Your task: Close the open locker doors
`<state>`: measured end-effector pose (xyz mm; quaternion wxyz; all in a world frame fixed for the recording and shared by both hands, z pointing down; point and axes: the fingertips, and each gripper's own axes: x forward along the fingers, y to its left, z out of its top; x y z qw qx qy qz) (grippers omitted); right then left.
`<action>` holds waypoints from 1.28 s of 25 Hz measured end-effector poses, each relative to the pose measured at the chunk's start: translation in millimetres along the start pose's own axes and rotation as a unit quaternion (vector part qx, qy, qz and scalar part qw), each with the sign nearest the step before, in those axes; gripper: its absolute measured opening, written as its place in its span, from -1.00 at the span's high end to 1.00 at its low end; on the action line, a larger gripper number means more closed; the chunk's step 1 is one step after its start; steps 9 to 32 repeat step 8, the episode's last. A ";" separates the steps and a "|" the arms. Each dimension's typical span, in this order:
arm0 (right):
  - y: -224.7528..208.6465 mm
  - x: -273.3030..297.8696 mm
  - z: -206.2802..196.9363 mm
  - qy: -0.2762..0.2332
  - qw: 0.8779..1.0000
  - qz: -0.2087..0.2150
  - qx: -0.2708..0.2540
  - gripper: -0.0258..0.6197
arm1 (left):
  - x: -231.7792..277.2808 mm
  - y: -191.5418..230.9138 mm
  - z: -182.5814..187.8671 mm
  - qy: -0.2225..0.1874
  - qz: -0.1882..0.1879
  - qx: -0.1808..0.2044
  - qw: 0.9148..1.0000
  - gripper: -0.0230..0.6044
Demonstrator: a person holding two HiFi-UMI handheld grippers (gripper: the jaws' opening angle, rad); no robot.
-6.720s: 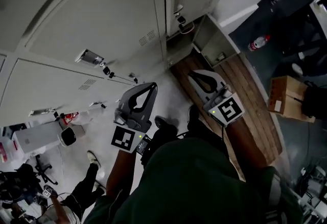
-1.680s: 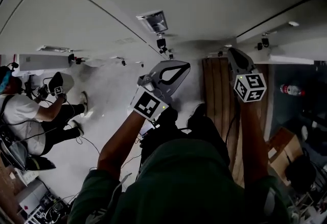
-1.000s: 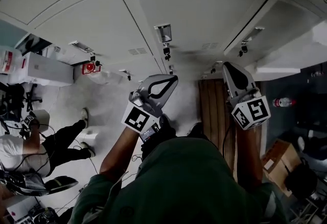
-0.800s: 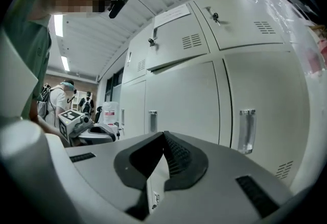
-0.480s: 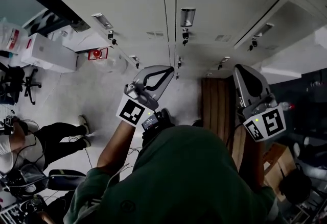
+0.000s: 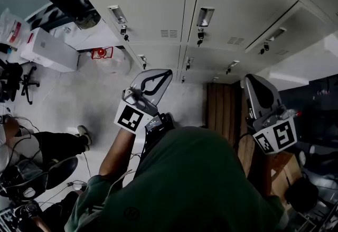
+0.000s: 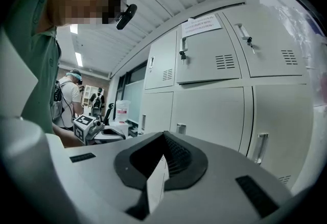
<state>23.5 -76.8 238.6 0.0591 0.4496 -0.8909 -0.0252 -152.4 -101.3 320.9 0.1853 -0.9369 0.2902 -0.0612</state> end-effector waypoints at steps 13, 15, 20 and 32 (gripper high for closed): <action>14.2 3.8 -5.8 0.013 1.000 -0.004 -0.002 0.91 | -15.2 6.5 -2.7 -0.005 0.007 -0.009 1.000 0.92; 14.2 3.8 -5.8 0.013 1.000 -0.004 -0.002 0.91 | -15.2 6.5 -2.7 -0.005 0.007 -0.009 1.000 0.92; 14.2 3.8 -5.8 0.013 1.000 -0.004 -0.002 0.91 | -15.2 6.5 -2.7 -0.005 0.007 -0.009 1.000 0.92; 14.2 3.8 -5.8 0.013 1.000 -0.004 -0.002 0.91 | -15.2 6.5 -2.7 -0.005 0.007 -0.009 1.000 0.92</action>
